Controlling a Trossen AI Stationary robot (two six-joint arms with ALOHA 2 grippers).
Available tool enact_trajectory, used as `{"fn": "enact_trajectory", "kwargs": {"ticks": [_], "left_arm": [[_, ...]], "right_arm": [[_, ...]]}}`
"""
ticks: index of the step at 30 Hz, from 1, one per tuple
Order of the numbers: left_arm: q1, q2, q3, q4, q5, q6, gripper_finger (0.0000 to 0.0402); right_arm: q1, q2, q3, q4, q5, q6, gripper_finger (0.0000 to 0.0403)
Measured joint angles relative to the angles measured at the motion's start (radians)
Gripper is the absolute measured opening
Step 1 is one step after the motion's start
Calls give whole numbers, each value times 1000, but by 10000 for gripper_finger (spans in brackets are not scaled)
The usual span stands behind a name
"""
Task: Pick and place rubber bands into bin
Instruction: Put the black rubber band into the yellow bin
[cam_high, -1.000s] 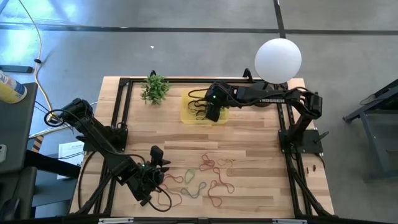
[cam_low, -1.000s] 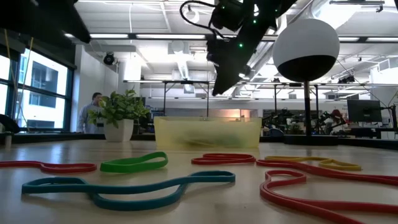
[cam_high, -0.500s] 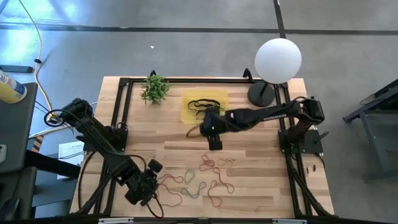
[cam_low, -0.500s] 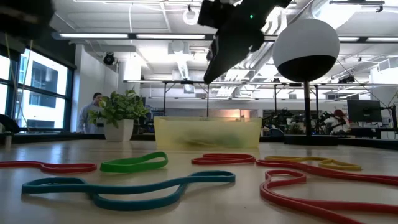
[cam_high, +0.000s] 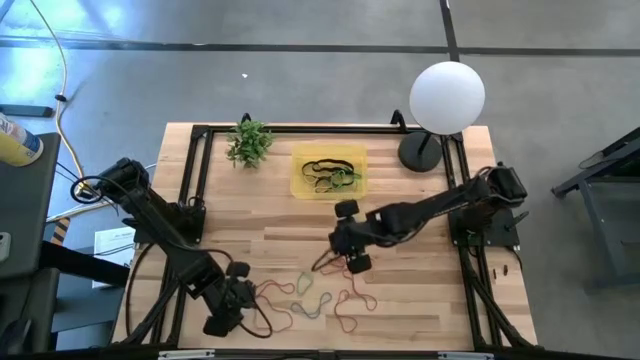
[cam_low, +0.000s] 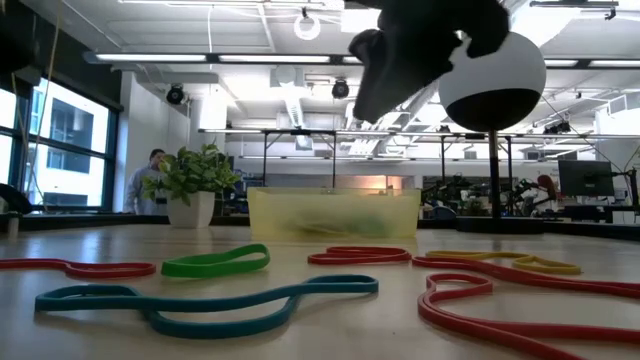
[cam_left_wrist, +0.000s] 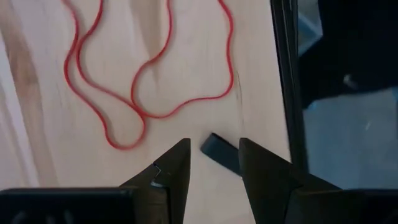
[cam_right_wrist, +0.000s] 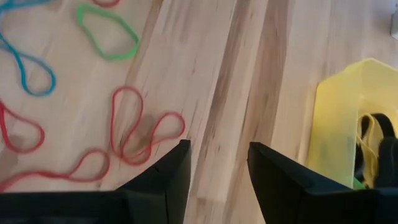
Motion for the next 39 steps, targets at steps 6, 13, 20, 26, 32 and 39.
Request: {"fn": "enact_trajectory", "kwargs": {"ticks": [6, 13, 20, 26, 32, 39], "left_arm": [[-63, 38, 0, 20, -7, -309, 124], [-119, 133, 0, 95, -39, -528, 124], [-116, 210, 22, 114, -4, -535, 124], [-117, 220, 23, 44, 64, -557, 125], [-116, 219, 23, 36, 62, -537, 125], [-117, 219, 23, 57, 7, -515, 125]], "right_arm": [[85, 0, 0, -60, 97, 26, 157], [155, 0, 0, -118, 197, 42, 152], [196, 0, 0, -157, 231, 88, 145], [226, 0, 0, -155, 260, 99, 151], [231, 0, 0, -150, 265, 109, 146], [231, 0, 0, -139, 267, 109, 147]]}}
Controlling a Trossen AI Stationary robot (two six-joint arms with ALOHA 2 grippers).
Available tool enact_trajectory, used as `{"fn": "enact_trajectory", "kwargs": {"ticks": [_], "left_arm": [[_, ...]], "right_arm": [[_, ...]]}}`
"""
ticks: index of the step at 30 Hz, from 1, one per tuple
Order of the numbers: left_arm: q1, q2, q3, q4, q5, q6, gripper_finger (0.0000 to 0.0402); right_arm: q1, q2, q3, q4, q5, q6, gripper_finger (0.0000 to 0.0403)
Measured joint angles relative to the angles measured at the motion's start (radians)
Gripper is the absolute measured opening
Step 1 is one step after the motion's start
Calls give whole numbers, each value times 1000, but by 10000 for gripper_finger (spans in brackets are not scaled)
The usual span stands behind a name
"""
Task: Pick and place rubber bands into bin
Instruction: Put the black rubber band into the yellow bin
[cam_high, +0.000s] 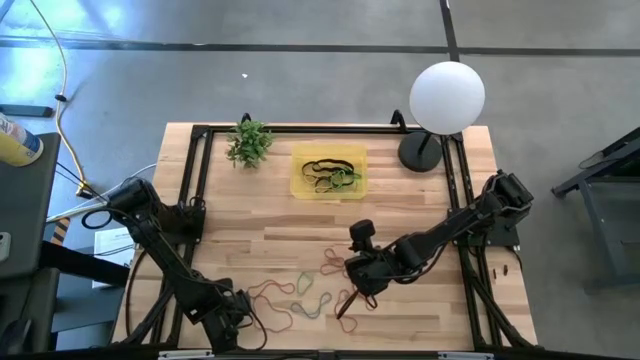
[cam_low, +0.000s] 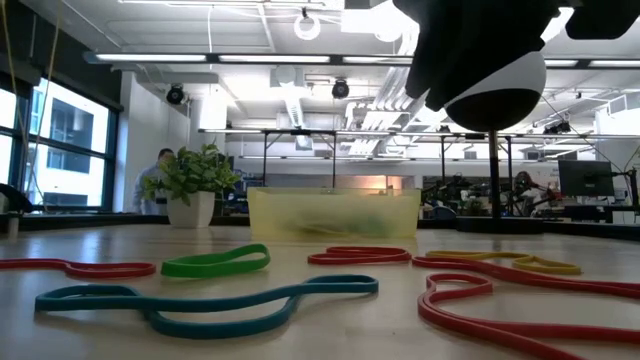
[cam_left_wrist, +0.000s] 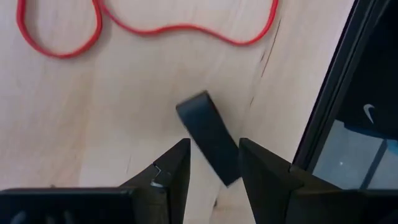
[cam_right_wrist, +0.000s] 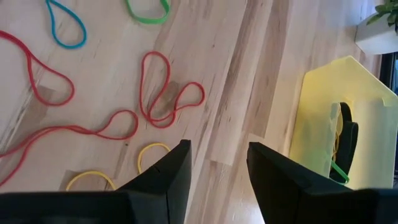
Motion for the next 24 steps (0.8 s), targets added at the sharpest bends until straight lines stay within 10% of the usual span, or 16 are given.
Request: {"fn": "enact_trajectory", "kwargs": {"ticks": [18, 24], "left_arm": [[0, 59, 3, 31, 5, 30, 119], [1, 60, 2, -10, 3, 61, 28]], "right_arm": [[0, 0, 0, 14, -1, -5, 141], [0, 0, 0, 20, -1, -6, 140]]}}
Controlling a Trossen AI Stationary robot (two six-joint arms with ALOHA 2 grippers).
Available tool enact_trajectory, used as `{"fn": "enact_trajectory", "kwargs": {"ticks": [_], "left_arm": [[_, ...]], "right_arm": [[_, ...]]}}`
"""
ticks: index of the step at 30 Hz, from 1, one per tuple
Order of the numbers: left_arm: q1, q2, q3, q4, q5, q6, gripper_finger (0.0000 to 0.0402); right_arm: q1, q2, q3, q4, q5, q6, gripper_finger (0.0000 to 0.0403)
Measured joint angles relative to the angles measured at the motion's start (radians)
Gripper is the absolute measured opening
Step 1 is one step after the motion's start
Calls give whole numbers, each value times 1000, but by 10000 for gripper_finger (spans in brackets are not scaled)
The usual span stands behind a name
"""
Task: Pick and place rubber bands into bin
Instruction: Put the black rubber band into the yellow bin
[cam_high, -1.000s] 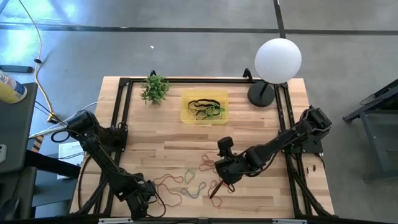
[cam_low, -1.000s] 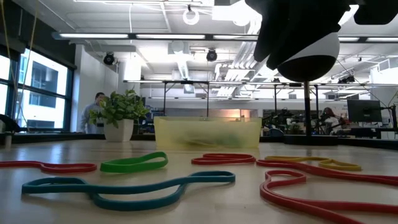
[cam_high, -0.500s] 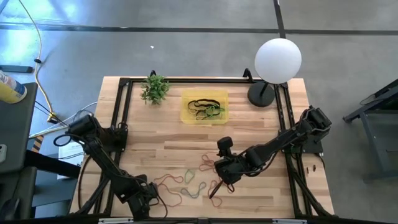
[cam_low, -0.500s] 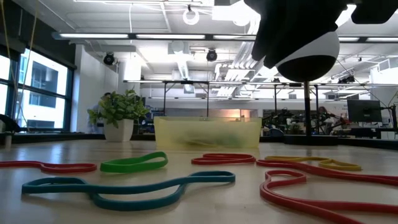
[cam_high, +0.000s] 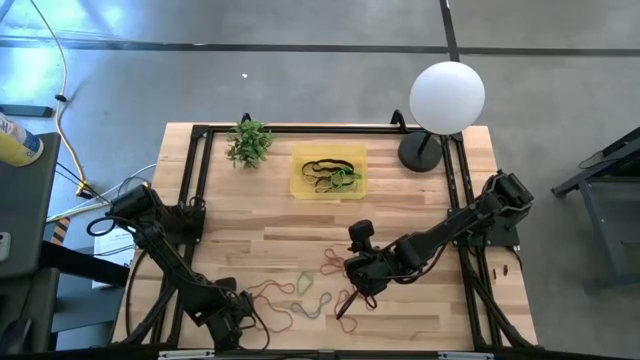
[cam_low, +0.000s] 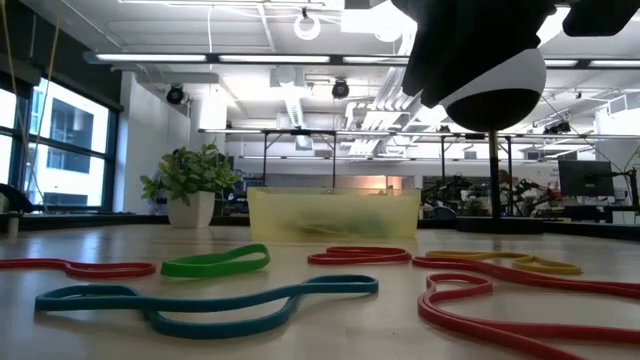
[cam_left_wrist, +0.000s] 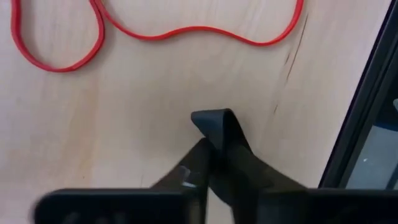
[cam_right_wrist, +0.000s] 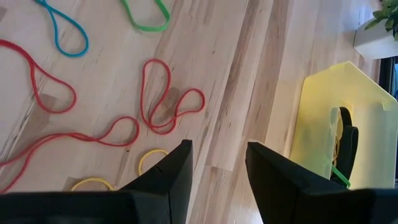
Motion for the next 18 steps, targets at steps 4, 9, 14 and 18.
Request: {"fn": "enact_trajectory", "kwargs": {"ticks": [4, 9, 14, 18], "left_arm": [[0, -3, 0, -14, -5, 10, 16], [-1, -31, -5, -92, -31, 36, 4], [-1, -103, -5, -195, -106, 57, 2], [-1, -181, -5, -284, -233, 92, 2]], "right_arm": [[0, 0, 0, 0, 6, 0, 139], [-1, 0, 0, 0, 10, -1, 139], [-1, 0, 0, 0, 30, -4, 138], [-1, 0, 0, -1, 41, -4, 138]]}}
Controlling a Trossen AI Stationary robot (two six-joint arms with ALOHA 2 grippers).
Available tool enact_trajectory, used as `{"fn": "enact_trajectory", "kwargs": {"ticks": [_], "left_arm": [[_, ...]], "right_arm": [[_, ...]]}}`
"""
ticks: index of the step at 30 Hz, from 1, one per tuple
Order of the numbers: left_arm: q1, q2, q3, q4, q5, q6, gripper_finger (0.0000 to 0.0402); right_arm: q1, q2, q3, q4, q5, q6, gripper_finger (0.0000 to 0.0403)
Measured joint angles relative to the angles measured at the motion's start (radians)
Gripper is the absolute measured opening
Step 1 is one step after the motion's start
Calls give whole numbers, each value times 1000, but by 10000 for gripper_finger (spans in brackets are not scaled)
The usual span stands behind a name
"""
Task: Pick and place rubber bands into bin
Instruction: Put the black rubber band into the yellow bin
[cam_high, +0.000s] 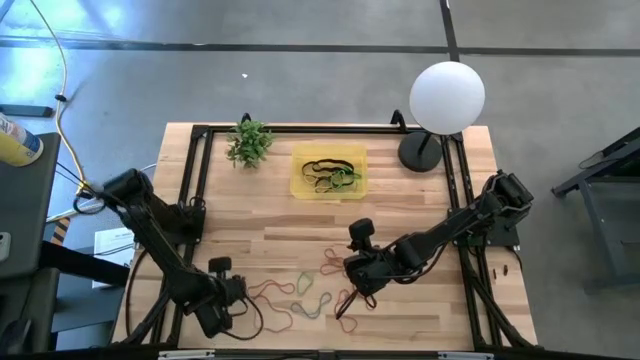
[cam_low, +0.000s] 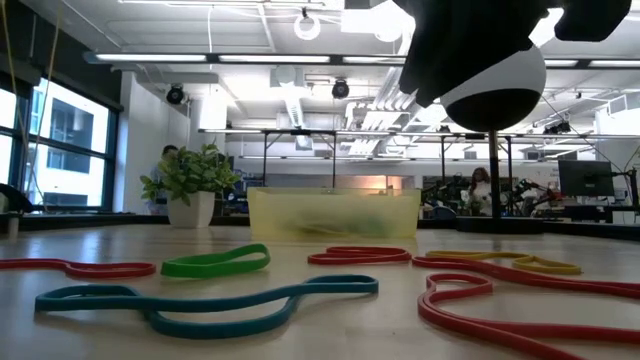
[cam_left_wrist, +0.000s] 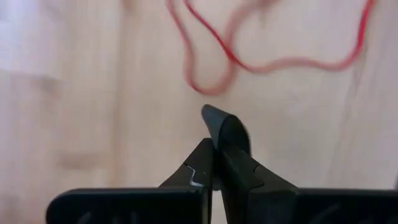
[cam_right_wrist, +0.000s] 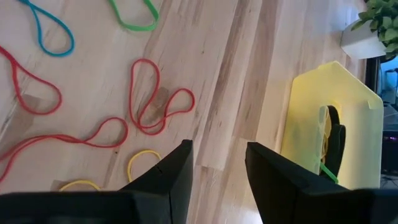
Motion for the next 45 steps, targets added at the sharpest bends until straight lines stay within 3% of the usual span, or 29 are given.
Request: {"fn": "enact_trajectory", "kwargs": {"ticks": [6, 11, 16, 20, 25, 31, 37, 45], "left_arm": [[45, -114, 1, -104, -259, 146, 1], [159, -172, 2, -121, -445, 358, 1], [326, -188, 2, -95, -581, 583, 0], [469, -187, 2, 9, -629, 778, 0], [626, -187, 2, 241, -618, 1096, 0], [811, -187, 2, 507, -394, 1417, 0], [976, -181, 3, 639, -243, 1530, 0], [1140, -138, 4, 726, -96, 1541, 0]], "right_arm": [[0, 0, 0, 0, 60, 8, 138], [0, 0, 0, 0, 96, 35, 138], [0, 0, 0, -1, 123, 108, 138], [9, 0, 0, -27, 148, 199, 138], [23, 0, 0, -87, 173, 347, 138], [66, 0, 0, -178, 217, 536, 138], [129, 0, 0, -247, 289, 662, 138], [192, 0, 0, -270, 401, 735, 138]]}}
